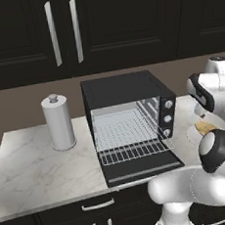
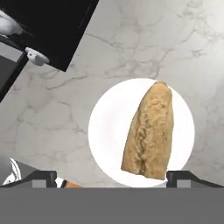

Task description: Pull the toaster oven rack outwards. Pick up the baguette from the plate and place it on the toaster oven rack. Close the toaster oven door fully and set the temperature to the lowest setting.

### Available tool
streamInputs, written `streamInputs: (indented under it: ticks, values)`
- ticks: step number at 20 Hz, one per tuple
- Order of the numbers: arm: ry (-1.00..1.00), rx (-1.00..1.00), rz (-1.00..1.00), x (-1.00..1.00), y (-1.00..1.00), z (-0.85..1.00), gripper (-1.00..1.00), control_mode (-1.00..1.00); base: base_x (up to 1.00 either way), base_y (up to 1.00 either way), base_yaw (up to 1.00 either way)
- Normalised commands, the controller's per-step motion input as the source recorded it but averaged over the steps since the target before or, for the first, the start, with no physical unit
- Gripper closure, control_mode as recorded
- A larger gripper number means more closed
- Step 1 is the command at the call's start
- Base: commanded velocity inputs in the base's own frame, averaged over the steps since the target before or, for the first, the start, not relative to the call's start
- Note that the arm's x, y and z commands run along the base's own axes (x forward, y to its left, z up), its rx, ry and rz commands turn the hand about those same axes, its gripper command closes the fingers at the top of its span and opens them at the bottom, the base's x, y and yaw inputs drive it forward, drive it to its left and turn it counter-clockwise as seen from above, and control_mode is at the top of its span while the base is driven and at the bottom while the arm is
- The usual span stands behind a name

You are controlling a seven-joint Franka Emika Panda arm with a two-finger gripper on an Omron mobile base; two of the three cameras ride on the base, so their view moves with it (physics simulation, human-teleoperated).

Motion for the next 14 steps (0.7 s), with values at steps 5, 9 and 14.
streamInputs:
  ticks: [5,9,14]
  values:
    - [0.06,0.00,0.00,0.23,-0.20,-0.39,-1.00,-1.00,0.00,0.00,0.00]
    - [0.00,0.00,0.00,0.11,-0.08,-0.51,-1.00,-1.00,0.00,0.00,0.00]
    - [0.00,0.00,0.00,0.21,-0.01,-0.43,-1.00,-1.00,0.00,0.00,0.00]
